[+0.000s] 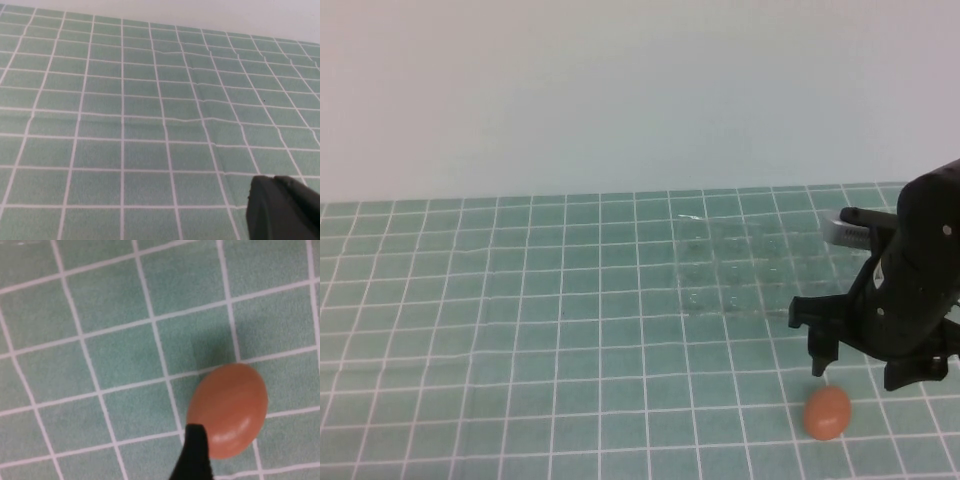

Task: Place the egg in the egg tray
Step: Pick up the egg

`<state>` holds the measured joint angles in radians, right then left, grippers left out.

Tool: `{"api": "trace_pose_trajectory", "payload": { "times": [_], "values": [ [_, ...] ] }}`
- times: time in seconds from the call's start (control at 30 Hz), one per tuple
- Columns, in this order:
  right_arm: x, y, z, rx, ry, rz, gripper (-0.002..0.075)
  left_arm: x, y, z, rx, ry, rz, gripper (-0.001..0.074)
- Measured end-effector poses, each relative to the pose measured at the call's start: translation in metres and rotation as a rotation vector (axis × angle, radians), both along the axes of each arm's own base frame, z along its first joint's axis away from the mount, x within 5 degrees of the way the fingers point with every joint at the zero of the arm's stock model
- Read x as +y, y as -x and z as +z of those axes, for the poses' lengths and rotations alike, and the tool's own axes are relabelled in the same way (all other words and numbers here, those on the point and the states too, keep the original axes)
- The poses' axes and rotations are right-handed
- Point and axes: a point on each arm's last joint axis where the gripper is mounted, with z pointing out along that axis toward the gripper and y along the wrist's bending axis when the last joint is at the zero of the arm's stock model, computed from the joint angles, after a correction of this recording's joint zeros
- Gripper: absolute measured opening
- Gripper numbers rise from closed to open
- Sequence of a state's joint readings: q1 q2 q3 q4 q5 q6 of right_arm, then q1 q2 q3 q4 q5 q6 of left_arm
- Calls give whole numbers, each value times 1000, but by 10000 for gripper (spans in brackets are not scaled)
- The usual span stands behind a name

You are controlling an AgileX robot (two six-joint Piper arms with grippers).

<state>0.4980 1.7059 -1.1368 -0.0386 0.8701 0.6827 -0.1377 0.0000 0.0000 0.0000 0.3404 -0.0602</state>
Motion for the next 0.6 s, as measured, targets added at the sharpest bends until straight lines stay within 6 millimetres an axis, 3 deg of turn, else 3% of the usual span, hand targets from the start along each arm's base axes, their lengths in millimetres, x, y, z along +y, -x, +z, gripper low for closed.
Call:
{"api": "trace_pose_trajectory", "payload": {
  "times": [0.37,0.6],
  "values": [
    [8,-9,-39,123,-52,-40,563,0,0,0,0,0,0,-1],
    [9,-11,-46,133,-43,-28,563,0,0,0,0,0,0,-1]
  ]
}}
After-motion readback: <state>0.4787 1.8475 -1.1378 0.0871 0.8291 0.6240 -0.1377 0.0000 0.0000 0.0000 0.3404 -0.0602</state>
